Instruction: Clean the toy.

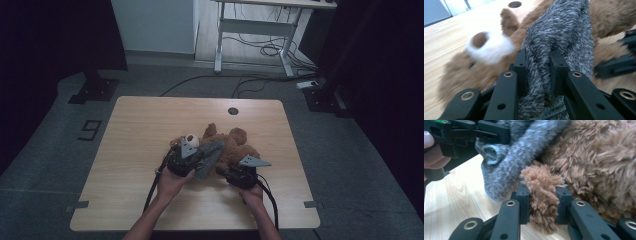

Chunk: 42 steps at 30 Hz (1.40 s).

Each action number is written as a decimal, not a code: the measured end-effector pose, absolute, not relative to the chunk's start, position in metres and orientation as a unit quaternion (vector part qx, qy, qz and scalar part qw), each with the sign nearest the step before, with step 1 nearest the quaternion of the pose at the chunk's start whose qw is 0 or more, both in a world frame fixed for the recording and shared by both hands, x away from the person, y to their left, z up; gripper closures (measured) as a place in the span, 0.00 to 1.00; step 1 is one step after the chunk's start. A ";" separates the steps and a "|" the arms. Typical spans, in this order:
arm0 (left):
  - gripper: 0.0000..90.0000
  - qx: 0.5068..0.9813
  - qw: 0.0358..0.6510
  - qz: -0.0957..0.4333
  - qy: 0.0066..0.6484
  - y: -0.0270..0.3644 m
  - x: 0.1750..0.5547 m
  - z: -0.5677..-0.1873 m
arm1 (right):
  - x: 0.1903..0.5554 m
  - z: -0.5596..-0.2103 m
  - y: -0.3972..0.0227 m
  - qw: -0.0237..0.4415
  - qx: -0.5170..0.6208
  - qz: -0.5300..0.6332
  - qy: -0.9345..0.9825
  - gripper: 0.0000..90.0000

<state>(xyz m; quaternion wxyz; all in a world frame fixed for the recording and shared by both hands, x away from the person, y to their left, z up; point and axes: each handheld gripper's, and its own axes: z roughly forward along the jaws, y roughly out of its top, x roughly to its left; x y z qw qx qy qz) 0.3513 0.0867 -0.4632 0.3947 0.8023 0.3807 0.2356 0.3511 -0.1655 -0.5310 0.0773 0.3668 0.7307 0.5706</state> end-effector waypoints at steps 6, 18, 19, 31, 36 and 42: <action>0.79 0.782 0.393 0.263 0.406 0.125 0.340 -0.459 | 0.351 -0.531 -0.166 0.077 0.366 0.572 0.730 0.79; 0.79 0.746 0.405 0.232 0.476 0.193 0.342 -0.489 | 0.351 -0.532 -0.167 0.073 0.365 0.573 0.730 0.79; 0.79 0.744 0.412 0.231 0.474 0.194 0.341 -0.487 | 0.351 -0.532 -0.166 0.072 0.364 0.573 0.730 0.79; 0.79 0.759 0.459 0.235 0.398 0.131 0.347 -0.436 | 0.350 -0.533 -0.164 0.068 0.362 0.575 0.731 0.79; 0.78 0.777 0.433 0.223 0.398 0.099 0.369 -0.442 | 0.350 -0.533 -0.164 0.068 0.360 0.576 0.731 0.78; 0.78 0.781 0.429 0.217 0.397 0.097 0.372 -0.456 | 0.346 -0.520 -0.172 0.091 0.361 0.569 0.733 0.49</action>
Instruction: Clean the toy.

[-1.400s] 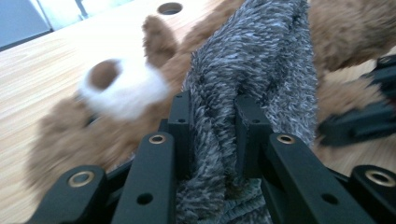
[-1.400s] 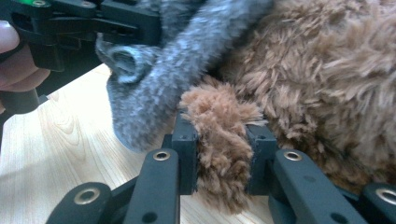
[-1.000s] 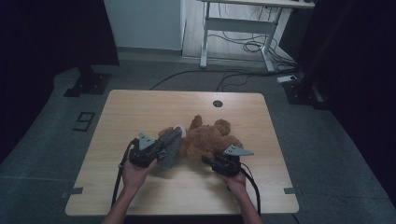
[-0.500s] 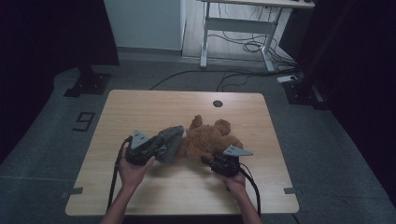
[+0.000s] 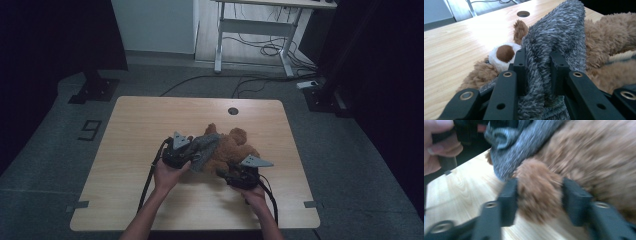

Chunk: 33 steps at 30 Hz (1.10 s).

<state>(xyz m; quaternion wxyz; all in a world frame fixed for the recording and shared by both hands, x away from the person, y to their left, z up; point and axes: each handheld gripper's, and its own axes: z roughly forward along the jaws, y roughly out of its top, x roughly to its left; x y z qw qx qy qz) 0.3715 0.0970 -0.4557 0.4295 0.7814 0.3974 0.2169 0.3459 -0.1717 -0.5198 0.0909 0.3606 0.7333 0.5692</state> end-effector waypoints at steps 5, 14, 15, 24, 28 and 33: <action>0.78 0.785 0.428 0.209 0.396 0.100 0.370 -0.458 | 0.344 -0.498 -0.207 0.133 0.390 0.582 0.701 0.34; 0.78 0.781 0.435 0.215 0.393 0.102 0.358 -0.465 | 0.350 -0.495 -0.246 0.182 0.435 0.565 0.677 0.23; 0.78 0.781 0.436 0.215 0.393 0.102 0.357 -0.465 | 0.352 -0.498 -0.248 0.181 0.442 0.561 0.676 0.22; 0.78 0.780 0.439 0.210 0.394 0.104 0.352 -0.467 | 0.365 -0.525 -0.250 0.117 0.452 0.555 0.688 0.49; 0.78 0.780 0.440 0.210 0.393 0.103 0.350 -0.463 | 0.364 -0.524 -0.251 0.106 0.443 0.562 0.690 0.64; 0.78 0.780 0.448 0.202 0.388 0.090 0.360 -0.448 | 0.361 -0.521 -0.250 0.115 0.440 0.564 0.689 0.68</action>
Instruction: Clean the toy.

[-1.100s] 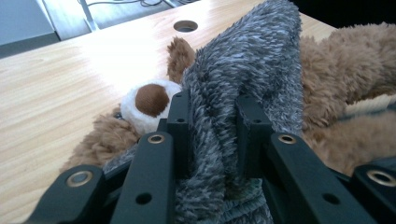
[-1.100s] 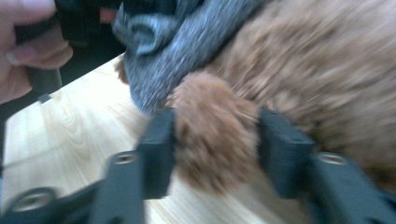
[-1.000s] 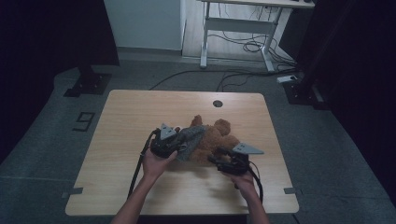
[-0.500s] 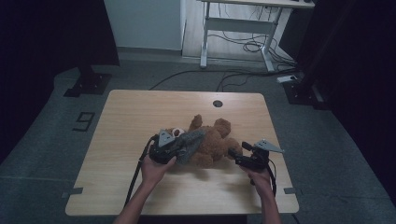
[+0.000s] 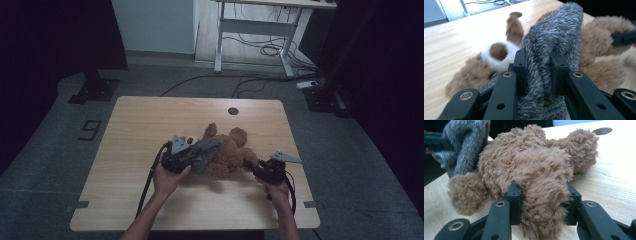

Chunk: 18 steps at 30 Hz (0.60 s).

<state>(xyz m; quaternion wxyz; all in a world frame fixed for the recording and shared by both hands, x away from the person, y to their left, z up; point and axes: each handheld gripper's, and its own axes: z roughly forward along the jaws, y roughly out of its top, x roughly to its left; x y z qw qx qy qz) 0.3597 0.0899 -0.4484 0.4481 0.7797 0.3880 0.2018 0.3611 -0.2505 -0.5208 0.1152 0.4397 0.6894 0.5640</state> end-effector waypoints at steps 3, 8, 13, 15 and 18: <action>0.78 0.784 0.458 0.190 0.374 0.069 0.366 -0.437 | 0.360 -0.521 -0.250 0.115 0.442 0.565 0.688 0.68; 0.78 0.805 0.454 0.176 0.339 0.024 0.366 -0.431 | 0.360 -0.520 -0.250 0.116 0.439 0.565 0.689 0.68; 0.79 0.819 0.436 0.159 0.337 0.006 0.363 -0.457 | 0.360 -0.519 -0.253 0.104 0.439 0.572 0.685 0.70; 0.79 0.816 0.442 0.149 0.340 0.010 0.360 -0.461 | 0.360 -0.519 -0.255 0.100 0.439 0.572 0.685 0.70; 0.79 0.824 0.432 0.146 0.336 0.014 0.353 -0.469 | 0.360 -0.520 -0.256 0.097 0.440 0.574 0.684 0.70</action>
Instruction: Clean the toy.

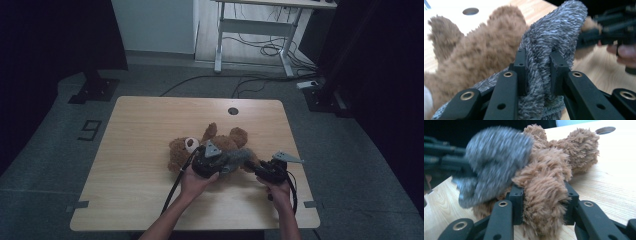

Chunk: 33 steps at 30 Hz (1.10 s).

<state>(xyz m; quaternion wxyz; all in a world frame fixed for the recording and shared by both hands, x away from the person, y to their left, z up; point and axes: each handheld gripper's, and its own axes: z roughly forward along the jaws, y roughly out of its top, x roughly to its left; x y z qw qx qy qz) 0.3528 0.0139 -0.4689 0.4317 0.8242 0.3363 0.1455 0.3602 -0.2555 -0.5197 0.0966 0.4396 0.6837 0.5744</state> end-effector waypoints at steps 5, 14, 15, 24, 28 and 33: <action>0.79 0.830 0.421 0.124 0.345 0.022 0.344 -0.490 | 0.361 -0.521 -0.256 0.096 0.444 0.574 0.682 0.70; 0.79 0.831 0.413 0.130 0.348 0.031 0.333 -0.500 | 0.362 -0.524 -0.257 0.091 0.444 0.574 0.682 0.70; 0.79 0.831 0.413 0.130 0.348 0.031 0.333 -0.500 | 0.362 -0.524 -0.257 0.091 0.444 0.574 0.682 0.70; 0.79 0.806 0.454 0.148 0.350 0.044 0.329 -0.486 | 0.363 -0.525 -0.257 0.092 0.443 0.575 0.682 0.70; 0.79 0.787 0.477 0.178 0.350 0.046 0.336 -0.456 | 0.362 -0.525 -0.256 0.094 0.440 0.576 0.682 0.70; 0.79 0.783 0.465 0.185 0.370 0.048 0.361 -0.432 | 0.362 -0.525 -0.257 0.093 0.440 0.577 0.682 0.70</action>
